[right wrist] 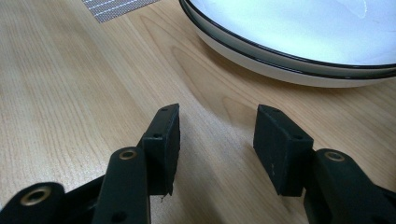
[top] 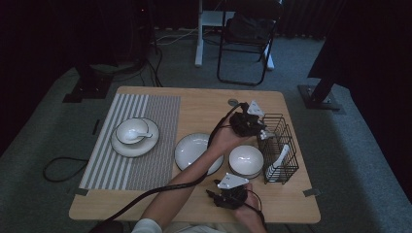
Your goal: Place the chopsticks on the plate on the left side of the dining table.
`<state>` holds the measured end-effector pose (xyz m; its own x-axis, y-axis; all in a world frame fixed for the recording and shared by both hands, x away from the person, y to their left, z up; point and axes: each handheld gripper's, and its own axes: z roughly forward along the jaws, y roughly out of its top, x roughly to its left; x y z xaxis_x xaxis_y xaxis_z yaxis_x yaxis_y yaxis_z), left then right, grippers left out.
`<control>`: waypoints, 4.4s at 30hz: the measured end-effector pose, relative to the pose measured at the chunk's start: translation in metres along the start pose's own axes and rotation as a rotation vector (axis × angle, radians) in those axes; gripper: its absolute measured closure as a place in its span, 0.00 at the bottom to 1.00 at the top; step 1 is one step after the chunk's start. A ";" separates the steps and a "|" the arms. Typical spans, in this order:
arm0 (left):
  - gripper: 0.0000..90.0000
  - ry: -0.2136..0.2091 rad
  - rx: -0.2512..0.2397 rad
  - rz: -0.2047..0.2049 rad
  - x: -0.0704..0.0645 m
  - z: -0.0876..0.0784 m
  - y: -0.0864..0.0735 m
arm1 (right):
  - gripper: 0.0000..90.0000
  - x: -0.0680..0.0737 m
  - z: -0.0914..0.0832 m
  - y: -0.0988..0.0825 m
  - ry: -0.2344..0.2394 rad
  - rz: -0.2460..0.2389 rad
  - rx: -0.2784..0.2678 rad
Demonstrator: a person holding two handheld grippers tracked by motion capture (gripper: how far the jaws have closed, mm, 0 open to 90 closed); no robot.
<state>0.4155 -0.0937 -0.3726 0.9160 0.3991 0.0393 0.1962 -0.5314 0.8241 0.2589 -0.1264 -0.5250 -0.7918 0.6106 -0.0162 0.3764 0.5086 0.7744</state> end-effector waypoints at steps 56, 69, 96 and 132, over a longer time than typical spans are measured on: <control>0.94 0.013 -0.148 0.041 0.014 -0.086 0.001 | 0.56 0.002 0.001 0.001 0.004 -0.013 0.003; 0.94 0.029 -0.196 0.045 0.022 -0.129 -0.008 | 0.56 0.003 0.002 0.002 0.007 -0.021 0.007; 0.94 0.136 -0.147 -0.017 0.040 -0.205 -0.099 | 0.56 0.000 -0.002 0.015 0.035 -0.051 0.000; 0.94 0.211 -0.101 -0.128 0.025 -0.278 -0.188 | 0.81 -0.031 -0.001 0.155 0.183 -0.342 -0.055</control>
<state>0.3043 0.2235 -0.3693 0.7910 0.6106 0.0393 0.2599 -0.3934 0.8819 0.3412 -0.0671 -0.4044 -0.9415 0.2907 -0.1703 0.0534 0.6278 0.7765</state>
